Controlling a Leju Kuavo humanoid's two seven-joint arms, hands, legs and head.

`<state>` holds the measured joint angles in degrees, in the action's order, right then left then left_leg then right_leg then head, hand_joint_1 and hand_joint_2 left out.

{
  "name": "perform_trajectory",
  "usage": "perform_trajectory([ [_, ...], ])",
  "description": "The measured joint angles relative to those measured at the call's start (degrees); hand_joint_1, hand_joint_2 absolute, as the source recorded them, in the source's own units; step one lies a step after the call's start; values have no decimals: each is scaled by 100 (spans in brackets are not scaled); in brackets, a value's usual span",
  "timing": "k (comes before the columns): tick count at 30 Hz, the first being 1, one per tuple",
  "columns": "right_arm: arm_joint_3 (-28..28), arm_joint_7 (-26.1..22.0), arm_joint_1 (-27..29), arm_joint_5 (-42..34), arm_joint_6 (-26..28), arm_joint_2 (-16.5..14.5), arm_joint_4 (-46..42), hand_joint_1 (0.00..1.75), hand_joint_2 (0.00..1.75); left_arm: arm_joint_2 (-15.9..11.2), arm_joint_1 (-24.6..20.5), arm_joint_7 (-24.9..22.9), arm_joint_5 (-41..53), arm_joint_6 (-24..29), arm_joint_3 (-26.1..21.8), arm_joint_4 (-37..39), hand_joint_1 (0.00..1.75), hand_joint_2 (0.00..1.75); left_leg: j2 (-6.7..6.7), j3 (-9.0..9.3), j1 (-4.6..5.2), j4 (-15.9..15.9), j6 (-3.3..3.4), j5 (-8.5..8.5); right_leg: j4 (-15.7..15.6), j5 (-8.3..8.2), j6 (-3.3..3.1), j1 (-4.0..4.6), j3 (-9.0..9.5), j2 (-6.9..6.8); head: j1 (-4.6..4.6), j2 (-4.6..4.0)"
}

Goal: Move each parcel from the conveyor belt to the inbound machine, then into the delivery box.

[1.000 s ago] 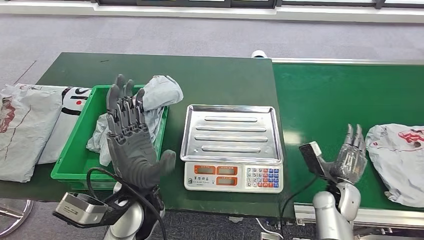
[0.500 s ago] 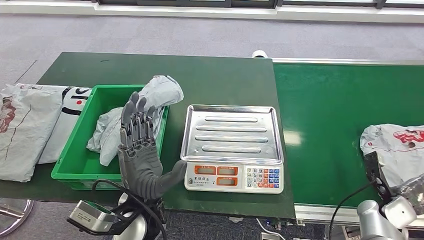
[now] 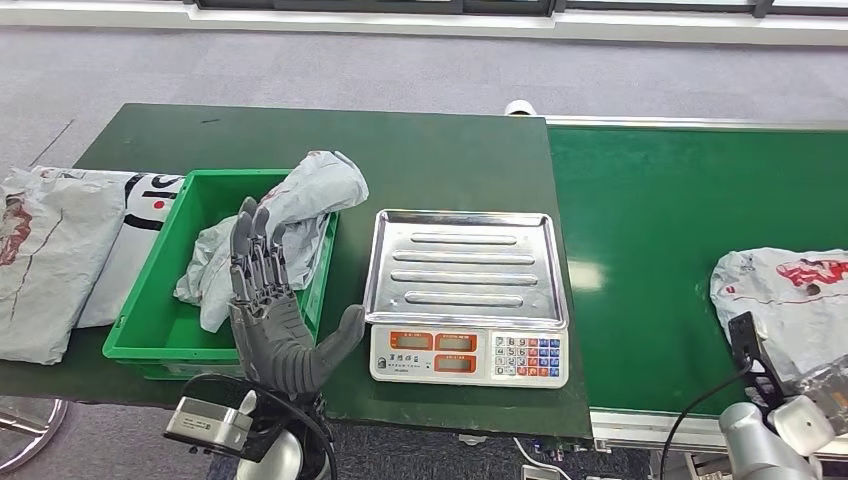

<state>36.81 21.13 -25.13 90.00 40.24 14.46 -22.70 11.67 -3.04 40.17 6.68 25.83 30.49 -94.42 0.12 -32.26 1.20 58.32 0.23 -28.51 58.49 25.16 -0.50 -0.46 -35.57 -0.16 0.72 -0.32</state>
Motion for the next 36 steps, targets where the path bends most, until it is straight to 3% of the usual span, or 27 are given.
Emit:
perform_trajectory([
  [6, 4, -45, -4, -15, -1, 12, 37, 0, 175, -10, 6, 2, -4, -15, 0, 50, 0, 175, 0, 2, 5, 0, 1, 0, 0, 0, 2, -1, 0, 0, 0, 1],
  [10, 108, -349, -8, -158, -12, 14, 81, 0, 175, -17, 12, 2, 2, -101, 0, 84, 0, 175, 0, 23, 6, 0, 2, 1, 0, 0, 2, -1, 0, 0, 0, 1],
  [20, 648, -958, -107, -450, -995, 14, 376, 0, 175, -39, 20, 2, 132, -176, 45, 115, 0, 175, 4, 25, 6, 0, 13, -8, -2, 3, 8, -1, 21, 3, 0, 1],
  [25, 837, -1382, -108, -525, -1139, -12, 393, 0, 175, -86, 60, 3, 35, -59, 69, 126, 0, 175, 8, 28, 7, 1, 20, -12, -4, 4, 13, -1, 32, 4, 0, -1],
  [30, 951, -1443, -126, -491, -1203, -51, 404, 4, 175, -151, 79, 2, -23, 39, 148, 156, 0, 175, 9, 36, 7, 2, 22, -11, -7, 0, 17, -1, 42, 5, 0, -1],
  [31, 962, -1393, -133, -432, -1214, -57, 405, 17, 175, -157, 83, 2, -47, 46, 153, 160, 0, 175, 10, 39, 7, 3, 22, -12, -8, 0, 18, -1, 45, 5, 0, 0],
  [34, 968, -1179, -159, -194, -1159, -77, 407, 142, 175, -169, 96, 2, -65, 74, 159, 179, 0, 175, 9, 51, 7, 2, 25, -12, -11, 1, 19, -1, 53, 6, -1, 1],
  [35, 968, -1139, -164, -141, -1124, -85, 408, 173, 175, -172, 100, 2, -70, 81, 162, 184, 0, 175, 7, 55, 8, 2, 27, -11, -12, 1, 20, -1, 55, 5, -1, 0],
  [36, 968, -1116, -166, -103, -1096, -93, 410, 174, 175, -173, 107, 2, -89, 75, 164, 187, 0, 175, 5, 59, 8, 3, 29, -10, -12, 1, 21, -2, 56, 2, -1, 0],
])
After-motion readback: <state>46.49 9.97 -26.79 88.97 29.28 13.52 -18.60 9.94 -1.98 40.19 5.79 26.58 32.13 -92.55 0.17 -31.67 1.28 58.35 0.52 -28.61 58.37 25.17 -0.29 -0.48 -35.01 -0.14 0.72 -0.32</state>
